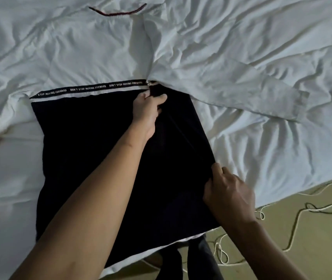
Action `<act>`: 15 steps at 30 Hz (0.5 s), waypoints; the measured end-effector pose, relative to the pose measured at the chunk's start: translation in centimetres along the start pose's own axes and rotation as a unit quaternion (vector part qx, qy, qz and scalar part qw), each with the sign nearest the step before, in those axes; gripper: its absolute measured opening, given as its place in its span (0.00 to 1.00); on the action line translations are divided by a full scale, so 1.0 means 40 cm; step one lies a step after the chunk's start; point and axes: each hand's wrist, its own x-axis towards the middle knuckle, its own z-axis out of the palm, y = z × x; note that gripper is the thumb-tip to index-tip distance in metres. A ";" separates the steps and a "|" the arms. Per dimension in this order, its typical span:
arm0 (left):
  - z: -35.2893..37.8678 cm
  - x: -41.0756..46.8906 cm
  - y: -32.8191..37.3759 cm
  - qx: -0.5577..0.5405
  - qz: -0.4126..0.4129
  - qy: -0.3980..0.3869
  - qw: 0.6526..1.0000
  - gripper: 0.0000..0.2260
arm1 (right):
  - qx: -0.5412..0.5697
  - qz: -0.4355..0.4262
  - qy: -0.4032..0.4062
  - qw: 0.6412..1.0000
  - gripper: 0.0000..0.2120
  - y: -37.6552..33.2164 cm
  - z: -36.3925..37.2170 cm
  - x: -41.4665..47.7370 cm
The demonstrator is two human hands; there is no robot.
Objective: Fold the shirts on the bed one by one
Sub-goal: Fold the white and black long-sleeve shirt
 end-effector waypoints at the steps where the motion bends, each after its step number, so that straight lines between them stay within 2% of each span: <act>1: 0.009 -0.046 -0.017 0.004 -0.016 0.002 1.000 0.28 | -0.005 0.001 -0.004 1.000 0.11 -0.004 -0.006 -0.018; 2: 0.019 -0.094 -0.038 0.017 -0.031 0.002 0.999 0.26 | -0.011 -0.003 -0.005 1.000 0.13 -0.010 -0.012 -0.036; 4: 0.036 -0.187 -0.088 0.077 -0.064 -0.006 0.995 0.14 | -0.021 -0.018 -0.002 1.000 0.15 -0.029 -0.016 -0.074; 5: 0.039 -0.233 -0.112 0.117 -0.077 -0.008 0.990 0.11 | -0.030 -0.029 -0.003 0.999 0.15 -0.039 -0.014 -0.094; 8: 0.017 -0.321 -0.178 0.196 -0.086 0.005 0.977 0.08 | -0.024 -0.061 -0.031 0.997 0.14 -0.059 0.004 -0.143; 10: -0.007 -0.351 -0.200 0.207 -0.080 0.020 0.975 0.04 | 0.043 -0.079 -0.066 0.994 0.14 -0.057 0.026 -0.165; 13: -0.027 -0.379 -0.208 0.207 -0.077 0.025 0.975 0.09 | 0.157 -0.056 -0.093 0.982 0.08 -0.046 0.044 -0.172; 15: -0.030 -0.386 -0.213 0.245 -0.075 0.006 0.967 0.14 | 0.207 -0.040 -0.018 0.977 0.09 -0.035 0.032 -0.158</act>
